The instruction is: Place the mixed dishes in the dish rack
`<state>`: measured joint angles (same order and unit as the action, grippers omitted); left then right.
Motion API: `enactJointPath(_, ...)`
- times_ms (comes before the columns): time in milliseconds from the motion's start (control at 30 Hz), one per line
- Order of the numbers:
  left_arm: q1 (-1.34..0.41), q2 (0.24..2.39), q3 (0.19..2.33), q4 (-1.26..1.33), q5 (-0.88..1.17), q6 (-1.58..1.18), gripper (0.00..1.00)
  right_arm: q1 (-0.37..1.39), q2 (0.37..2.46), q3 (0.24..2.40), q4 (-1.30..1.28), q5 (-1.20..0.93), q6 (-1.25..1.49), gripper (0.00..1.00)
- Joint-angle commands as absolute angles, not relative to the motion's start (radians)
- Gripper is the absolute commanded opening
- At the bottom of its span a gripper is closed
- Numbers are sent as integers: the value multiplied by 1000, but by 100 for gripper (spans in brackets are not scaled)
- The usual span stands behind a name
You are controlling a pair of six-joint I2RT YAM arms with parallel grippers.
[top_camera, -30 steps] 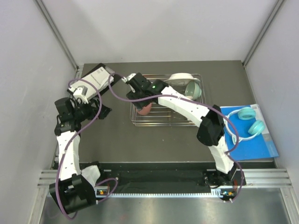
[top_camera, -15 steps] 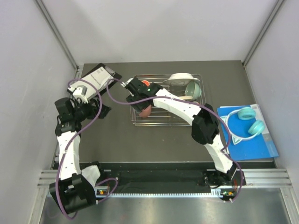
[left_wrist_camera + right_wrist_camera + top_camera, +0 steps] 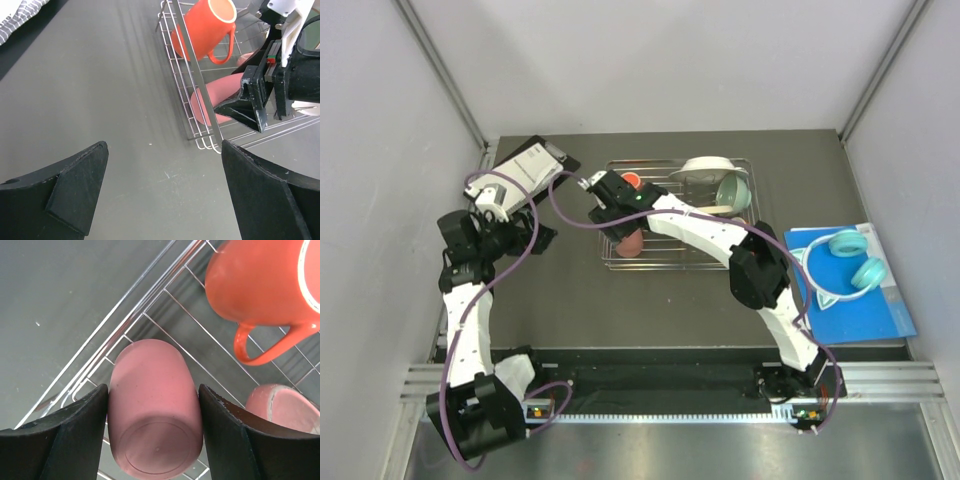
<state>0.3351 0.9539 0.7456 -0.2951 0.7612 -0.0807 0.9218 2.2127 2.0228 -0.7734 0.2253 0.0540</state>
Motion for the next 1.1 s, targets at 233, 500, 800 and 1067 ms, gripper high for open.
enactJointPath(233, 342, 920, 741, -241, 755, -89, 99, 916, 2175, 1951, -718, 241, 57, 100)
enactJointPath(500, 341, 907, 739, -239, 767, -97, 99, 916, 2050, 1933, -719, 272, 49, 100)
enactJointPath(800, 341, 900, 739, -241, 770, -100, 99, 934, 1931, 2105, -814, 356, 12, 100)
enactJointPath(1067, 342, 882, 744, -252, 772, -77, 99, 934, 1604, 1865, -759, 428, 83, 100)
